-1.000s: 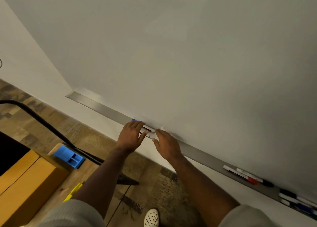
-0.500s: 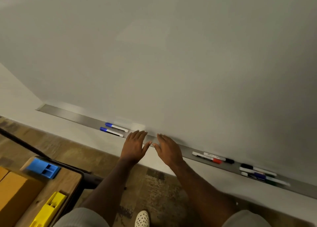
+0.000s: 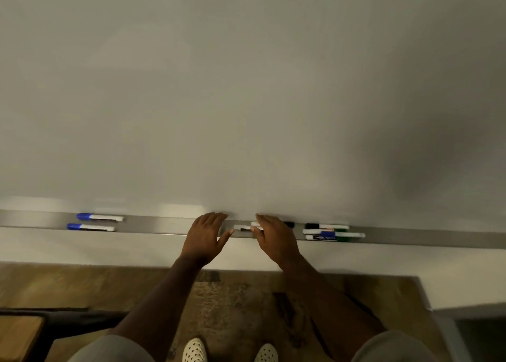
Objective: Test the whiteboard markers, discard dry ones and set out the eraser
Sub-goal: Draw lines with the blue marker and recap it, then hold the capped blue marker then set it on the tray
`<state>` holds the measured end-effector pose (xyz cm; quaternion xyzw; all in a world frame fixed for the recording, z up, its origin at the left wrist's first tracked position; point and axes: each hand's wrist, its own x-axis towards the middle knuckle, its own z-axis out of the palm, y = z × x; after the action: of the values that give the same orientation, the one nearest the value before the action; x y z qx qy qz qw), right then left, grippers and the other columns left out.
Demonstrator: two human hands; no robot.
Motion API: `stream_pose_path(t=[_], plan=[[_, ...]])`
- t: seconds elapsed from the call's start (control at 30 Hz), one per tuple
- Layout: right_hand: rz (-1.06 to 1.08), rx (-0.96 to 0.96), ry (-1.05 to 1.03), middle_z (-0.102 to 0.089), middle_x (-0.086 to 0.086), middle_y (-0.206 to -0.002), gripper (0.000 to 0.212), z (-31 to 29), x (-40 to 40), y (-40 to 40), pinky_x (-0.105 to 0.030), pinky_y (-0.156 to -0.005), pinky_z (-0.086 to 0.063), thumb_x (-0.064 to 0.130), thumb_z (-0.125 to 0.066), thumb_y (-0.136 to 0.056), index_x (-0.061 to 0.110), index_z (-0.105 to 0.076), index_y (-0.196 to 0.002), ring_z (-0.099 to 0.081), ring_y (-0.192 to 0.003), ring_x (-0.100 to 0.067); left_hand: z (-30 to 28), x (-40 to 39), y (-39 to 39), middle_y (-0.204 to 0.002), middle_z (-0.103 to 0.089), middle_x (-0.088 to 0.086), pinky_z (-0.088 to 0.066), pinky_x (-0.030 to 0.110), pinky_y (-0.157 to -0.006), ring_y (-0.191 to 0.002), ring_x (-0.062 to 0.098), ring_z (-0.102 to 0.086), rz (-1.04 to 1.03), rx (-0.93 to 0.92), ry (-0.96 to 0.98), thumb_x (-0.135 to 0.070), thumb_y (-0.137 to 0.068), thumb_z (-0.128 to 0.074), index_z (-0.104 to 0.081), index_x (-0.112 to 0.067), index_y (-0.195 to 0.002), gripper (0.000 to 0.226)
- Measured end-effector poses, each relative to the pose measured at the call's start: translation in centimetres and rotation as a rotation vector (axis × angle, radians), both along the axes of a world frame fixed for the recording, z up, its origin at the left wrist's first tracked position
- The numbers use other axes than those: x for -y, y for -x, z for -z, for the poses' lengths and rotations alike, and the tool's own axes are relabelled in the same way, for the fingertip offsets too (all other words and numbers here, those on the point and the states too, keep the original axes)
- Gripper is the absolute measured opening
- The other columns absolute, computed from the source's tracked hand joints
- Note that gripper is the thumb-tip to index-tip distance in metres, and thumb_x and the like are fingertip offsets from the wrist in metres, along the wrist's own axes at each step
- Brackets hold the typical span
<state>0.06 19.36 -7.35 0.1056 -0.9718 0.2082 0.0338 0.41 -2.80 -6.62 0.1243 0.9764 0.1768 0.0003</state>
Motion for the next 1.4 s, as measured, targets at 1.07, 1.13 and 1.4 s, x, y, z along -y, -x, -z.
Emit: stream_pose_path(t=[1.07, 1.13, 1.4], plan=[[0.313, 0.111, -0.142, -0.070, -0.007, -0.111, 0.024, 2.8, -26.5, -1.4, -0.035, -0.085, -0.054, 0.009, -0.062, -0.093, 0.012, -0.071, -0.115, -0.064, -0.105, -0.026, 1.8, -27.1, 4.5, -0.122, -0.069, 0.002, -0.056, 0.037, -0.080, -0.103, 0.024, -0.065, 0.475, 0.042, 0.034, -0.024, -0.099, -0.056, -0.064, -0.023, -0.127, 0.029], [0.282, 0.130, -0.133, -0.069, -0.006, -0.112, 0.022, 2.8, -26.9, -1.4, -0.033, -0.085, -0.052, 0.013, -0.060, -0.096, 0.013, -0.070, -0.115, -0.062, -0.105, -0.024, 1.9, -27.2, 4.5, -0.121, -0.069, 0.002, -0.055, 0.036, -0.079, -0.103, 0.023, -0.065, 0.475, 0.035, 0.038, -0.024, -0.099, -0.056, -0.064, -0.024, -0.126, 0.028], [0.303, 0.019, 0.358, -0.071, -0.004, -0.114, 0.022, -0.6, -27.9, -1.3, -0.020, -0.087, -0.053, 0.011, -0.059, -0.099, 0.010, -0.069, -0.118, -0.066, -0.103, -0.019, 0.3, -27.0, 5.0, -0.113, -0.073, -0.004, -0.054, 0.032, -0.079, -0.098, 0.020, -0.068, 0.346, 0.010, -0.225, -0.023, -0.097, -0.060, -0.072, -0.024, -0.114, 0.021]])
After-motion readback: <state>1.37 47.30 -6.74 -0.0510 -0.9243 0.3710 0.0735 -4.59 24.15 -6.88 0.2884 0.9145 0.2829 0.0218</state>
